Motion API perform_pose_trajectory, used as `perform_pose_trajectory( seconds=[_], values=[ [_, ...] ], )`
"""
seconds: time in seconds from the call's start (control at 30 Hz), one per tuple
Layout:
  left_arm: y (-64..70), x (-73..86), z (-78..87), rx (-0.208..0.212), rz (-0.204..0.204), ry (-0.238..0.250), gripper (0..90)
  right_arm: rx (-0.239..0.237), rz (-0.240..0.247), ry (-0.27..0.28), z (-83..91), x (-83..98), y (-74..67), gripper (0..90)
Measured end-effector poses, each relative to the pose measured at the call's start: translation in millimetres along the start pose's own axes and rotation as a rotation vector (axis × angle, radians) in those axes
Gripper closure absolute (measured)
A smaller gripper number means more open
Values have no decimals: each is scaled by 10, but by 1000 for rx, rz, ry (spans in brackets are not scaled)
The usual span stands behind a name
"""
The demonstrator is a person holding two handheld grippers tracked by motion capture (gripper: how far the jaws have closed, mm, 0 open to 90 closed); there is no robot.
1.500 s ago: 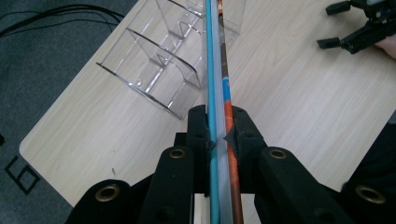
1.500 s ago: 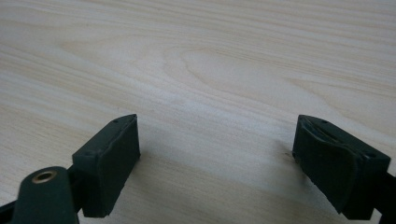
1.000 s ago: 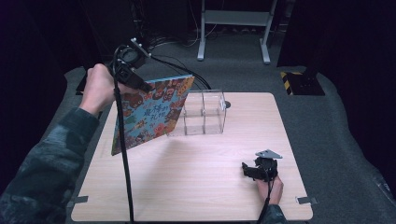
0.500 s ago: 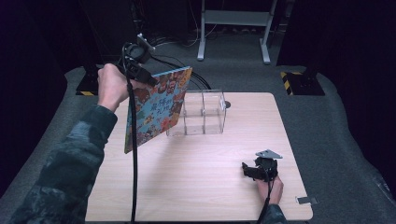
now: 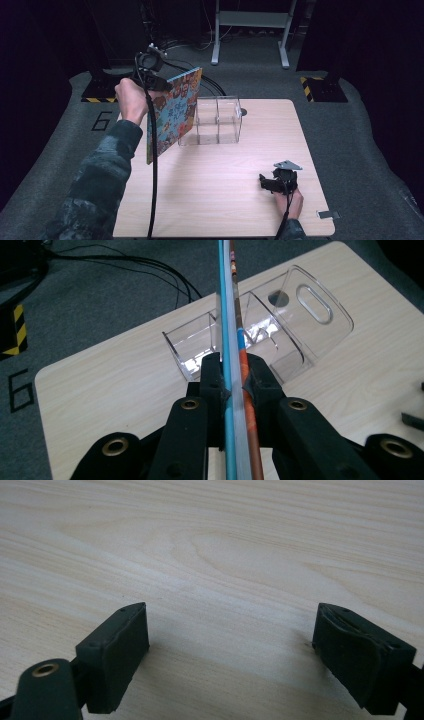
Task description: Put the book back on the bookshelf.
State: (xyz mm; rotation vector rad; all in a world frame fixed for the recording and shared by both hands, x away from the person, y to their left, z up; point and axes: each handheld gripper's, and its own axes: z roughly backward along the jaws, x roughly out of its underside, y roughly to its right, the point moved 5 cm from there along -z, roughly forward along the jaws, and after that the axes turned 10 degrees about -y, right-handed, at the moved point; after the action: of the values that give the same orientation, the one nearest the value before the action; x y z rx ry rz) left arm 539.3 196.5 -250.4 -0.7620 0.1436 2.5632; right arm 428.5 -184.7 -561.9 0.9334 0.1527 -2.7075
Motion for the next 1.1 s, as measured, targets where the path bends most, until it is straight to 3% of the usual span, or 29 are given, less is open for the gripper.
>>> perform_pose_trajectory(
  seconds=[0.23,0.4,0.7,0.8,0.87,1.1],
  values=[
    [-68,71,-125,2,70,52,809,1,-1,16,-4,-3,-1,146],
    [-63,58,-130,-4,89,93,809,1,3,16,-4,-1,1,147],
    [12,19,-219,-41,75,170,809,-6,12,2,8,6,-1,148],
    [-1,50,-305,-39,90,193,809,-1,11,7,6,5,-2,149],
    [-33,92,-366,-33,113,235,809,-2,11,6,6,6,-1,149],
    [-82,211,-382,-24,145,301,807,-1,11,7,6,4,-6,149]
  ],
)
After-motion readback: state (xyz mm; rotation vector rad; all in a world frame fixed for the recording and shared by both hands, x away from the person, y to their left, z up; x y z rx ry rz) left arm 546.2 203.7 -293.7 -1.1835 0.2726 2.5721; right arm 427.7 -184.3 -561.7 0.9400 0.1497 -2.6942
